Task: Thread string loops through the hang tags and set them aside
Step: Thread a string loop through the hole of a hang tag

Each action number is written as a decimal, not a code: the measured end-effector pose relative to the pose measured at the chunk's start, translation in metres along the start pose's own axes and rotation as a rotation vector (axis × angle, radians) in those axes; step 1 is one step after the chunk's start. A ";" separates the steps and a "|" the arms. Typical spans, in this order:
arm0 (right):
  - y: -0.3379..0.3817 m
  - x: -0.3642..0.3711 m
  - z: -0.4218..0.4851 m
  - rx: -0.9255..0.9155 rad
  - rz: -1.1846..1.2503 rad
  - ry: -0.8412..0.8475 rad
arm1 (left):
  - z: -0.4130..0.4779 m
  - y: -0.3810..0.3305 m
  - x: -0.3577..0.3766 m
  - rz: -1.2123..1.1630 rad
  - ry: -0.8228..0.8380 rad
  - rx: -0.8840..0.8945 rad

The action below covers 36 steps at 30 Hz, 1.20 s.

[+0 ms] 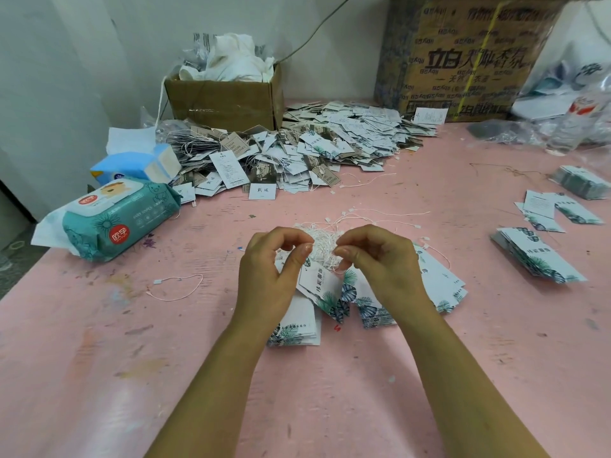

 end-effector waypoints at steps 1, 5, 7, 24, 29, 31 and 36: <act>0.000 0.001 0.000 0.006 -0.002 0.006 | 0.000 -0.001 0.001 -0.001 0.005 0.004; -0.001 0.005 -0.001 0.029 0.032 0.043 | -0.002 -0.003 0.003 0.000 0.015 0.015; -0.001 0.005 -0.001 0.041 0.047 0.049 | -0.003 -0.004 0.005 0.006 0.029 0.027; 0.020 0.003 -0.005 -0.113 -0.041 0.004 | -0.004 -0.003 0.011 0.027 0.074 0.035; 0.021 0.005 -0.006 -0.112 -0.002 0.012 | -0.004 -0.002 0.010 0.046 0.070 0.033; 0.017 0.005 -0.006 -0.082 0.026 0.006 | -0.004 -0.002 0.011 0.045 0.070 0.039; 0.015 0.006 -0.005 -0.073 0.029 0.014 | -0.004 -0.004 0.014 0.029 0.086 0.042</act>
Point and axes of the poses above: each hand's wrist, its own z-axis towards the middle knuckle, its own x-axis out of the palm, y = z × x, the point moved 10 cm from there along z, towards the middle knuckle, and after that the axes turned 5 degrees about -z, right-handed, at the moved point
